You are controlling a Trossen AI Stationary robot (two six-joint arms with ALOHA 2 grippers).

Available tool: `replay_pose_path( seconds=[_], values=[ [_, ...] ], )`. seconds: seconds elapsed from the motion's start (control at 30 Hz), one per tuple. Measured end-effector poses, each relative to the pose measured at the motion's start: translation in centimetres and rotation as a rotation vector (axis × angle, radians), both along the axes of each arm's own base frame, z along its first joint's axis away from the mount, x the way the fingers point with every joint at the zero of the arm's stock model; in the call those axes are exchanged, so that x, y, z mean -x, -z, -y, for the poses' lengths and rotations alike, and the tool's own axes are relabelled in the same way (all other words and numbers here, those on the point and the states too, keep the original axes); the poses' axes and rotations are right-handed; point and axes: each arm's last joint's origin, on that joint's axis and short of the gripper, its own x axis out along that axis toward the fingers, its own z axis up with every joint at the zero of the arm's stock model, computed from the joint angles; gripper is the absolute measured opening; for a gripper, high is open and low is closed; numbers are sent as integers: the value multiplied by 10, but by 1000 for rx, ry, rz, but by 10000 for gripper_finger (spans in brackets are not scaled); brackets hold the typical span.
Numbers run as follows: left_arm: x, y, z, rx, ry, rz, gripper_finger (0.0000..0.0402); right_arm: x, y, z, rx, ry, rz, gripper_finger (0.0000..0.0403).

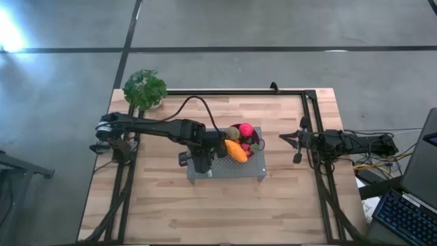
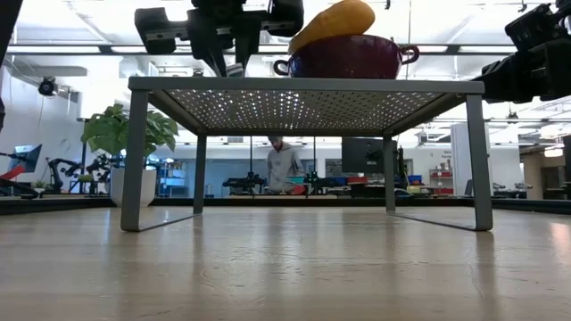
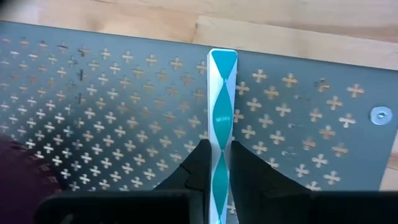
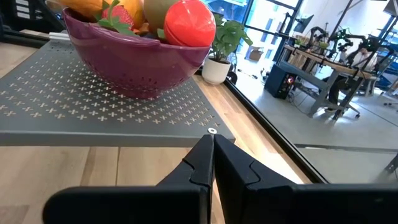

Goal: Pick & Place Fruit
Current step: Put the blue knife on the shelf, then return to Home Position

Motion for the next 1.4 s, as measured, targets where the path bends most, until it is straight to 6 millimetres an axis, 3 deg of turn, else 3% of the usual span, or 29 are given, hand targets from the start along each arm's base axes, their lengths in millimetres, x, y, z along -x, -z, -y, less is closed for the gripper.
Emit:
replay_pose_path(
  seconds=[0.17, 0.7, 0.97, 1.4],
  values=[
    [1, 0, 0, -1, 2, -10, 50, 0, 0, 0, 0, 0, 0, 8],
    [4, -4, 1, -6, 15, 2, 129, 0, 0, 0, 0, 0, 0, 8],
    [16, -39, 13, 34, -28, 131, 131, 0, 0, 0, 0, 0, 0, 8],
    [42, -120, 12, 553, -628, 553, 100, 0, 0, 0, 0, 0, 0, 8]
  ],
)
